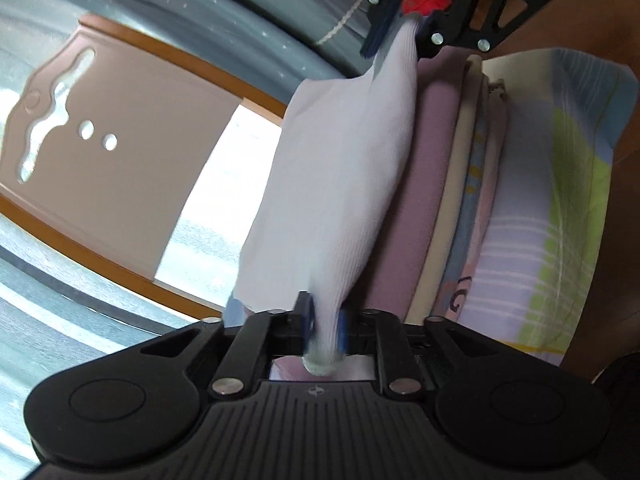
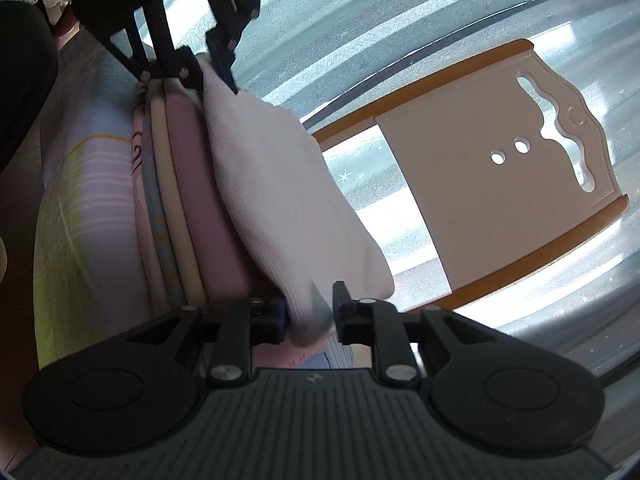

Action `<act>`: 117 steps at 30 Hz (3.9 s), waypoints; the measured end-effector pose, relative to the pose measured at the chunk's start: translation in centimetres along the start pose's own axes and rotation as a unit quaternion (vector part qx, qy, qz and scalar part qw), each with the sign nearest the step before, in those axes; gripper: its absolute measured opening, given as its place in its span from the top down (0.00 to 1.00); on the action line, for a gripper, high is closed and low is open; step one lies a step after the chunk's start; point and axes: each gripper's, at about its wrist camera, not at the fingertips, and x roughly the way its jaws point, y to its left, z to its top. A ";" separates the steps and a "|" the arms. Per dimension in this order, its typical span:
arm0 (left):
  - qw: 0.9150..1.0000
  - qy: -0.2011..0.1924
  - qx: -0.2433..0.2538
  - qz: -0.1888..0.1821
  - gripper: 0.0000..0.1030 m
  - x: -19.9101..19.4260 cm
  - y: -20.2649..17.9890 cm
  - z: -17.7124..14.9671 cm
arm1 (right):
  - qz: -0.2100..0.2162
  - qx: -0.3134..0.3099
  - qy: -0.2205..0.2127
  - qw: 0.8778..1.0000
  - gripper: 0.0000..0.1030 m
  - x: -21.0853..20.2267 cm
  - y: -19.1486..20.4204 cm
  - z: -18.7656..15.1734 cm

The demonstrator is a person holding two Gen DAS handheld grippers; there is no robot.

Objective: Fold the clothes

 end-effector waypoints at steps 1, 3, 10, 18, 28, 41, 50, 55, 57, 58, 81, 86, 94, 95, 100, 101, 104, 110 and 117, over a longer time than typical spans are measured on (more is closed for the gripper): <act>1.000 -0.003 0.005 0.004 0.73 -0.3 -0.3 -0.2 | -0.001 -0.002 0.002 1.000 0.82 -0.3 0.1 -0.1; 1.000 -0.007 0.011 0.013 0.73 -0.8 -0.7 -0.6 | -0.004 -0.006 0.003 1.000 0.82 -1.1 0.4 -0.2; 1.000 -0.003 0.012 0.006 0.90 -0.9 -1.9 -1.7 | 0.000 -0.016 0.004 1.000 0.93 -1.1 0.9 -0.1; 1.000 0.010 0.001 -0.004 0.89 -1.2 -3.2 -3.2 | 0.006 -0.017 0.019 1.000 0.93 -0.6 2.1 -1.5; 0.998 0.027 -0.051 0.005 0.84 -3.1 -3.4 -6.2 | -0.006 0.061 0.049 0.997 0.93 -2.1 1.2 -2.7; 0.962 0.003 -0.273 -0.024 0.78 -2.5 3.0 -4.4 | 0.015 0.262 -0.007 0.965 0.90 -5.0 -1.9 -2.0; 0.945 0.006 -0.321 -0.056 0.77 -0.1 2.7 -4.0 | 0.064 0.343 0.006 0.937 0.88 -1.0 -2.9 -2.2; 0.920 0.011 -0.389 -0.048 0.74 -1.8 3.3 -5.3 | 0.043 0.394 -0.015 0.918 0.65 -3.6 -3.3 -3.2; 0.901 0.013 -0.430 -0.046 0.61 -2.8 3.5 -6.0 | 0.039 0.427 -0.010 0.904 0.59 -4.3 -3.1 -3.8; 0.891 0.014 -0.451 -0.045 0.53 -3.4 3.5 -6.2 | 0.038 0.443 -0.008 0.896 0.51 -4.6 -3.0 -4.2; 0.840 0.087 -0.533 -0.048 0.00 -4.6 -0.2 -5.0 | 0.043 0.578 0.072 0.812 0.01 -5.4 0.8 -5.3; 0.831 0.105 -0.543 -0.057 0.00 -4.2 -0.5 -4.9 | 0.055 0.582 0.084 0.807 0.01 -4.7 1.6 -4.5; 0.830 0.120 -0.542 -0.055 0.00 -3.7 -0.8 -4.8 | 0.066 0.579 0.092 0.807 0.01 -4.2 2.2 -3.7; 0.831 0.121 -0.540 -0.056 0.00 -3.6 -0.8 -4.7 | 0.066 0.580 0.093 0.807 0.01 -4.2 2.2 -3.7; 0.835 0.124 -0.533 -0.055 0.00 -3.3 -1.0 -4.3 | 0.058 0.583 0.100 0.804 0.01 -4.2 2.2 -3.9; 0.836 0.125 -0.532 -0.054 0.00 -3.3 -1.0 -4.3 | 0.058 0.584 0.102 0.803 0.01 -4.1 2.3 -3.9; 0.838 0.126 -0.529 -0.053 0.00 -3.2 -1.1 -4.1 | 0.057 0.586 0.108 0.801 0.01 -4.0 2.4 -4.0; 0.838 0.129 -0.527 -0.051 0.00 -3.1 -1.2 -4.1 | 0.059 0.585 0.110 0.802 0.01 -3.8 2.7 -3.7; 0.839 0.129 -0.526 -0.052 0.00 -3.1 -1.3 -4.0 | 0.059 0.586 0.110 0.800 0.01 -3.9 2.8 -3.7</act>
